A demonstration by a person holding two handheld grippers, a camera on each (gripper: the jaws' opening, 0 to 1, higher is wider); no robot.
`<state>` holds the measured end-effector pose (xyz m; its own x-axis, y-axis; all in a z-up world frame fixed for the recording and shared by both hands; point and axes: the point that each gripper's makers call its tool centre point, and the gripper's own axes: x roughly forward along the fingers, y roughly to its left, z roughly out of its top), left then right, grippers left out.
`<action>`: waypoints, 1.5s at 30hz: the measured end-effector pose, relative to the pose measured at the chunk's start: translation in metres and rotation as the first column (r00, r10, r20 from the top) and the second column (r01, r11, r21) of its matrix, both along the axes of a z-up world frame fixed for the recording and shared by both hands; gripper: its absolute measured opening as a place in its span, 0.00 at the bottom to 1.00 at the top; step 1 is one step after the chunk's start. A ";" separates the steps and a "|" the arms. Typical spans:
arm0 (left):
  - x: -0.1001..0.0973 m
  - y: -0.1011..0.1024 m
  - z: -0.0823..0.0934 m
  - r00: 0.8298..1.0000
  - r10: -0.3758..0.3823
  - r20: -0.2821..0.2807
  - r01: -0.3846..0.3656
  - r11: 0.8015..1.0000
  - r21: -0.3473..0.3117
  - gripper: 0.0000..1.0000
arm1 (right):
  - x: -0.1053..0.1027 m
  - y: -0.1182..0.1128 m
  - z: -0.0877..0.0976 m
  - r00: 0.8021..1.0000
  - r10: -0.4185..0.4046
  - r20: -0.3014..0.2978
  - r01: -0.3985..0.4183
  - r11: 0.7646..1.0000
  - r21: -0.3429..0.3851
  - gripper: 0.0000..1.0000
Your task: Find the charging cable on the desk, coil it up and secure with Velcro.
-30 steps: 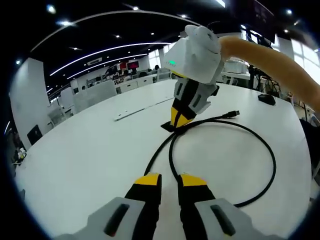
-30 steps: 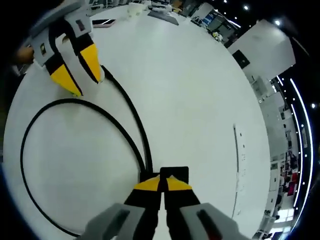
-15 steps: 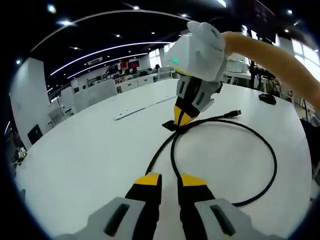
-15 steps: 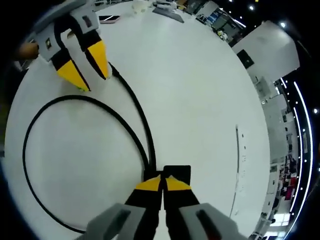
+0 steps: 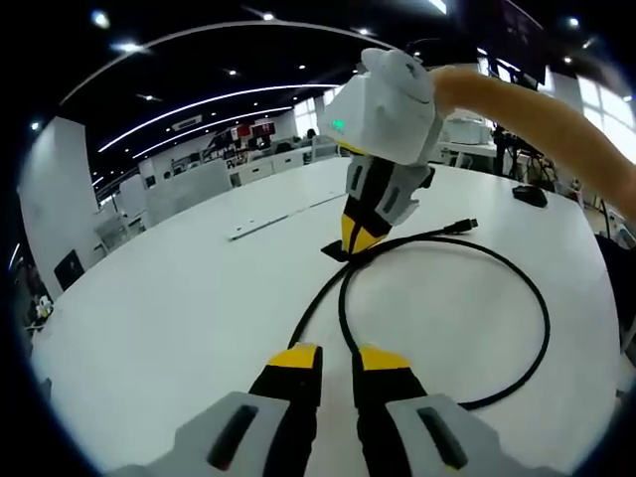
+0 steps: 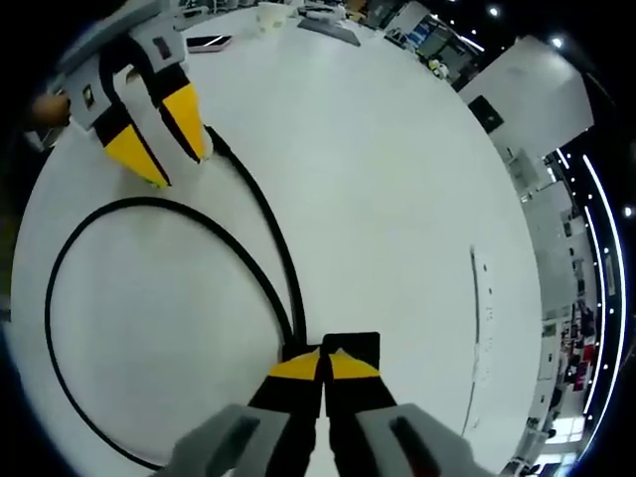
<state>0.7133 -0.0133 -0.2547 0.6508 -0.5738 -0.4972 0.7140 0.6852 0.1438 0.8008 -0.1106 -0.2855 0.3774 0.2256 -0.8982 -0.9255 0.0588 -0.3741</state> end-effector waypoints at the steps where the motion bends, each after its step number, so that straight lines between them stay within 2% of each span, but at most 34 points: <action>1: 0.000 0.000 0.000 1.000 -0.002 -0.001 0.002 1.000 0.001 0.13 | 0.000 0.000 -0.001 1.000 0.005 0.006 -0.005 1.000 -0.013 0.04; 6: -0.001 -0.001 -0.002 1.000 -0.006 -0.004 0.006 1.000 0.010 0.13 | 0.001 0.000 -0.002 0.998 0.034 0.051 -0.030 0.997 -0.073 0.04; 9: 0.000 0.000 -0.002 1.000 -0.004 0.003 0.004 1.000 0.018 0.13 | 0.010 -0.002 -0.001 0.992 0.050 0.119 -0.038 0.994 -0.101 0.04; 12: 0.000 0.000 -0.002 1.000 -0.005 0.011 0.004 1.000 0.025 0.13 | 0.010 -0.002 -0.001 0.990 0.048 0.130 -0.035 0.994 -0.100 0.04; 21: 0.000 -0.001 -0.003 1.000 -0.009 0.012 0.009 0.999 0.031 0.13 | 0.025 -0.007 0.000 0.981 0.021 0.191 -0.007 0.997 -0.073 0.04; 30: 0.000 -0.001 -0.003 1.000 -0.009 0.018 0.008 0.999 0.035 0.13 | 0.036 -0.009 0.001 0.975 -0.019 0.221 0.027 0.999 -0.033 0.04; 37: 0.001 -0.001 -0.003 0.999 -0.023 0.035 0.022 0.999 0.045 0.13 | 0.030 -0.009 0.001 0.973 -0.032 0.229 0.032 0.999 0.001 0.04; 41: 0.001 -0.003 -0.002 0.999 -0.033 0.038 0.032 0.999 0.028 0.13 | 0.029 -0.010 0.000 0.969 -0.048 0.243 0.045 0.999 0.019 0.04; 45: 0.003 -0.007 0.006 0.998 -0.045 0.047 0.047 0.998 -0.041 0.14 | 0.026 -0.011 0.001 0.966 -0.074 0.246 0.060 0.996 0.062 0.04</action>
